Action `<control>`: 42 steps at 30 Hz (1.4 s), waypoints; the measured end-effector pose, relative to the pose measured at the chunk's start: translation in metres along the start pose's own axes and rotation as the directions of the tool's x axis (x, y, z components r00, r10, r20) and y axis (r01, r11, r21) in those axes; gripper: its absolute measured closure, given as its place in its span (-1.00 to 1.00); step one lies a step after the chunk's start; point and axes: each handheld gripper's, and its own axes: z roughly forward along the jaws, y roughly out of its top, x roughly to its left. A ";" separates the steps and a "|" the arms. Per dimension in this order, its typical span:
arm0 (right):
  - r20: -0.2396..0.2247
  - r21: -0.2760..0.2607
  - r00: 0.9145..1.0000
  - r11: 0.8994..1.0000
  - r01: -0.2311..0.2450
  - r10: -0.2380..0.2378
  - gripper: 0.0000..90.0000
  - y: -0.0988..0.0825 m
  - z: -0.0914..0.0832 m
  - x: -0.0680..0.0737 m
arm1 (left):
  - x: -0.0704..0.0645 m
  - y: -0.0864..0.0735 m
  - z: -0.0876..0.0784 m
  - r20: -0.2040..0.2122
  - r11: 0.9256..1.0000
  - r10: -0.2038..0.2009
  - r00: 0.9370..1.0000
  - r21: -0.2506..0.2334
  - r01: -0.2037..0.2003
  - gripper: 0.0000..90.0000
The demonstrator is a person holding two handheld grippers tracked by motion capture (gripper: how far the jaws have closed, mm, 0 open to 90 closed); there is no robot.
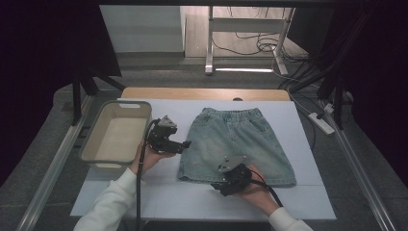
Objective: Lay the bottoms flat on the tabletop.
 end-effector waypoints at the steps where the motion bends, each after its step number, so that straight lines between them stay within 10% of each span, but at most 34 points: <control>1: -0.003 0.008 1.000 1.000 0.002 -0.002 -0.36 0.001 0.002 0.000 | 0.001 0.000 0.000 0.000 1.000 -0.002 1.000 0.000 0.002 -0.55; 13: -0.003 0.082 1.000 0.996 0.020 -0.020 -0.37 0.005 0.014 -0.006 | 0.003 0.000 0.000 -0.004 1.000 -0.010 1.000 0.000 0.010 -0.56; 26: 0.077 0.145 0.987 0.981 0.127 -0.139 0.59 0.014 0.015 -0.007 | 0.003 -0.001 -0.001 -0.007 1.000 -0.018 1.000 -0.002 0.018 -0.56; 42: 0.029 0.072 0.999 0.997 0.025 -0.027 0.85 0.011 0.011 -0.011 | 0.006 -0.002 -0.002 -0.009 1.000 -0.027 1.000 -0.011 0.027 -0.57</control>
